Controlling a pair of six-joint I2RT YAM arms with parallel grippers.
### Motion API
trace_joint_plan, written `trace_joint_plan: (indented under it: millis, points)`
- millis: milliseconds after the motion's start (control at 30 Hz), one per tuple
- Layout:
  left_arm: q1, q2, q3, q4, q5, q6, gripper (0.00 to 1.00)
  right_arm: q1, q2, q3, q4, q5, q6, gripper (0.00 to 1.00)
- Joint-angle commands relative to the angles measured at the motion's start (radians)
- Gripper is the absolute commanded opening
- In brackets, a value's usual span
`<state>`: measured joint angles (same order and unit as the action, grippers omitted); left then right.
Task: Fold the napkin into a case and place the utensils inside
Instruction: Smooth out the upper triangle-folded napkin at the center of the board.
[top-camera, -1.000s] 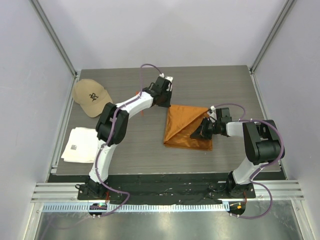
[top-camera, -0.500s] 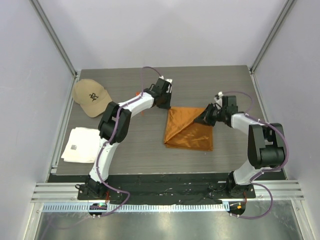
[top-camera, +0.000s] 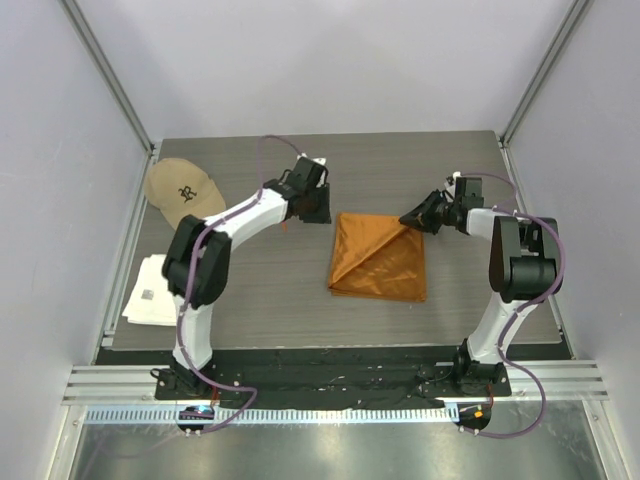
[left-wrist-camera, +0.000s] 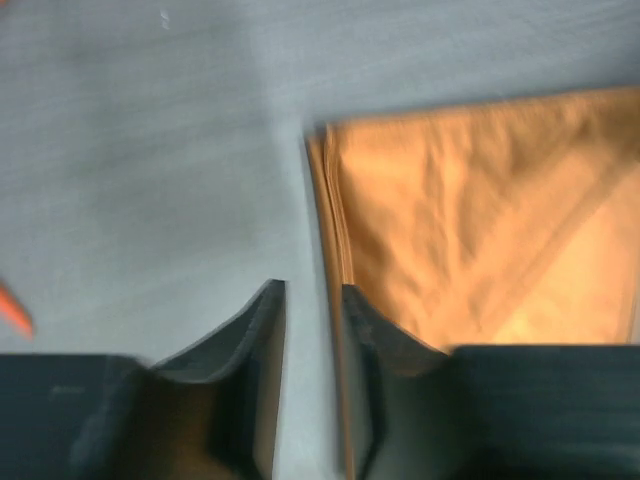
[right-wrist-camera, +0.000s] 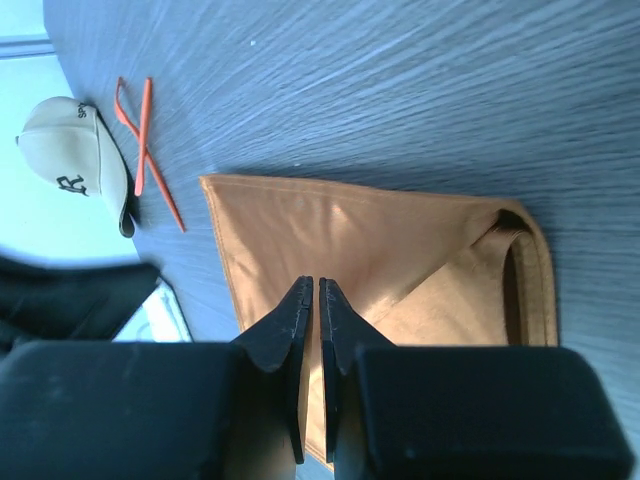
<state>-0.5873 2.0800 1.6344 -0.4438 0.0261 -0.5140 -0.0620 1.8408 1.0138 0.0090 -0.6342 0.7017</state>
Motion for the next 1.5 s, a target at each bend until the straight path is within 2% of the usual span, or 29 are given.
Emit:
trace_joint_plan:
  millis: [0, 100, 333, 367, 500, 600, 800, 933, 1000, 1100, 1200, 1233, 1467]
  points:
    - [-0.005, -0.199, -0.216, 0.091, 0.133, -0.069, 0.17, -0.001, 0.021, 0.042, 0.081, -0.028, 0.024, 0.13]
    - [-0.025, -0.27, -0.353, 0.178, 0.201, -0.093, 0.04, -0.001, 0.028, 0.023, 0.104, -0.033, 0.035, 0.12]
    - [-0.074, -0.297, -0.498, 0.301, 0.284, -0.144, 0.02, 0.001, 0.032, 0.012, 0.106, -0.027, 0.027, 0.12]
    - [-0.075, -0.301, -0.511, 0.313, 0.279, -0.158, 0.03, 0.002, 0.034, 0.014, 0.105, -0.027, 0.025, 0.12]
    - [-0.089, -0.337, -0.591, 0.333, 0.253, -0.169, 0.21, 0.004, 0.04, 0.017, 0.1, -0.03, 0.024, 0.12]
    - [-0.092, -0.357, -0.625, 0.333, 0.247, -0.176, 0.29, 0.01, 0.041, 0.009, 0.098, -0.032, 0.013, 0.12]
    - [-0.1, -0.4, -0.657, 0.32, 0.241, -0.204, 0.36, 0.031, 0.012, -0.047, 0.097, -0.021, 0.004, 0.12]
    - [-0.101, -0.393, -0.66, 0.309, 0.259, -0.199, 0.37, 0.05, -0.009, -0.083, 0.098, -0.018, 0.001, 0.12]
    - [-0.103, -0.38, -0.662, 0.316, 0.268, -0.205, 0.29, 0.053, -0.015, -0.09, 0.095, -0.016, -0.001, 0.12]
    - [-0.106, -0.36, -0.67, 0.329, 0.285, -0.215, 0.25, 0.053, -0.035, -0.093, 0.085, -0.012, -0.004, 0.12]
    - [-0.106, -0.354, -0.67, 0.318, 0.291, -0.213, 0.23, 0.053, -0.092, -0.096, -0.001, 0.046, -0.042, 0.15]
    - [-0.108, -0.348, -0.668, 0.314, 0.296, -0.212, 0.22, 0.054, -0.107, -0.095, -0.103, 0.129, -0.051, 0.16]
    - [-0.115, -0.35, -0.668, 0.312, 0.301, -0.205, 0.17, 0.053, -0.276, -0.191, -0.414, 0.341, -0.139, 0.33]
